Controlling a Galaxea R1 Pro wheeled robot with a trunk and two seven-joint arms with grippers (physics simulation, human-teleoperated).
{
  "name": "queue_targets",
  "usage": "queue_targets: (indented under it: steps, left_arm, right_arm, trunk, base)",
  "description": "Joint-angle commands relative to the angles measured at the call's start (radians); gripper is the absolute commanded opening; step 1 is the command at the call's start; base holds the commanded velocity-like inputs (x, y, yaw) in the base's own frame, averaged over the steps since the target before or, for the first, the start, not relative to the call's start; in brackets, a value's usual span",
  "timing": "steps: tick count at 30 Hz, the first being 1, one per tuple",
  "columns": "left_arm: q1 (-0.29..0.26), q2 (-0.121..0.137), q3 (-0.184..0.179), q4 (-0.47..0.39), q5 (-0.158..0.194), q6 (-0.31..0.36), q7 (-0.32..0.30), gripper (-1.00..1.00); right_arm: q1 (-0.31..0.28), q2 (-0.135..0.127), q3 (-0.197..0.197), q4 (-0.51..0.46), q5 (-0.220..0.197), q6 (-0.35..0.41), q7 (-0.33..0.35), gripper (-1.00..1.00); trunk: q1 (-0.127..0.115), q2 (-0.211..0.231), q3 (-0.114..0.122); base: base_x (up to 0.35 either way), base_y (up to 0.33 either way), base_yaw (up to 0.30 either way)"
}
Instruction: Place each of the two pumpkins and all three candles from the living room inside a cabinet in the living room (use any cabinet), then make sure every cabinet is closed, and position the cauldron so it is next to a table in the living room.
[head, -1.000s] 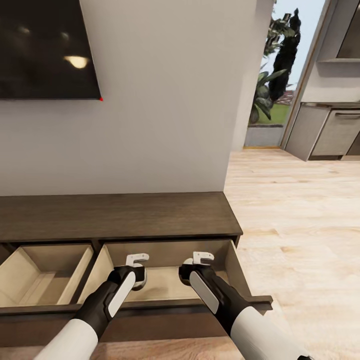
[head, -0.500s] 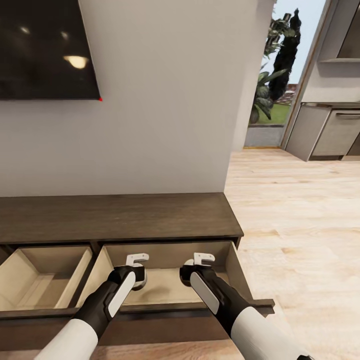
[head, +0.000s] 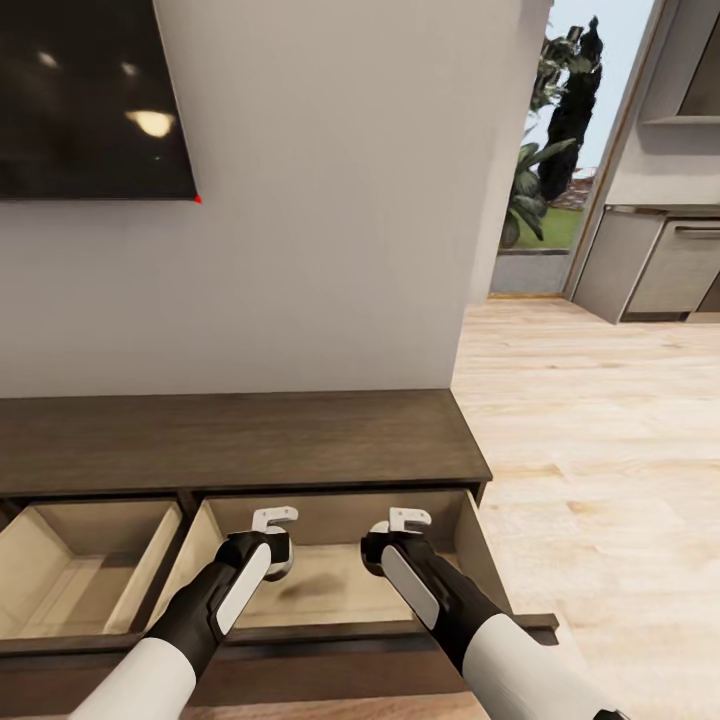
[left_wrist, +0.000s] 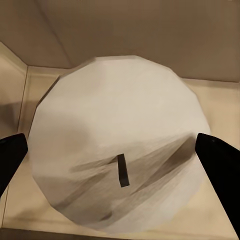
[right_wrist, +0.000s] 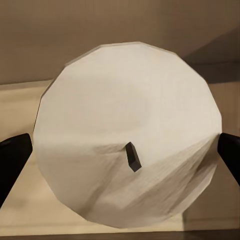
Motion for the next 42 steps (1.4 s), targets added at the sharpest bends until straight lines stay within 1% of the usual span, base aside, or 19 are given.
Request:
queue_targets:
  steps: [1,6,22,30,33,40,42]
  left_arm:
    - [-0.001,0.0,-0.003,-0.001,0.01,0.002,0.01,-1.0]
    - [-0.001,0.002,-0.003,-0.002,0.01,0.002,0.01,-1.0]
    - [-0.001,0.002,-0.004,-0.001,0.009,-0.002,0.01,-1.0]
    - [-0.001,0.002,-0.004,-0.001,0.01,-0.028,0.01,-1.0]
    - [-0.001,0.002,-0.004,-0.001,0.01,-0.03,0.01,-1.0]
    - [-0.001,0.002,-0.004,-0.001,0.01,-0.031,0.01,-1.0]
    - [-0.001,0.002,-0.004,-0.001,0.01,-0.031,0.01,-1.0]
  right_arm:
    - [-0.001,-0.001,0.004,-0.001,-0.009,0.001,-0.008,-1.0]
    - [-0.001,-0.001,0.001,0.021,-0.011,0.002,-0.011,-1.0]
    - [-0.001,-0.001,-0.006,0.036,-0.015,0.0,-0.017,-1.0]
    - [-0.001,-0.001,-0.006,0.035,-0.013,0.0,-0.016,-1.0]
    - [-0.001,-0.001,-0.006,0.034,-0.013,-0.001,-0.015,-1.0]
    - [-0.001,0.0,-0.006,0.034,-0.014,-0.001,-0.015,-1.0]
    - [-0.001,0.0,-0.006,0.034,-0.015,-0.001,-0.015,-1.0]
  trunk:
    - [0.0,0.0,-0.001]
    - [0.0,0.0,-0.001]
    - [0.007,-0.004,-0.063]
    - [0.011,-0.006,-0.094]
    - [0.011,-0.006,-0.094]
    - [0.014,-0.008,-0.121]
    - [0.014,-0.008,-0.121]
  base:
    - [0.022,0.001,0.0]
    - [0.006,0.0,0.0]
    - [0.0,0.0,0.0]
    - [0.0,0.0,0.0]
    - [0.0,0.0,0.0]
    - [0.0,0.0,0.0]
    - [0.0,0.0,0.0]
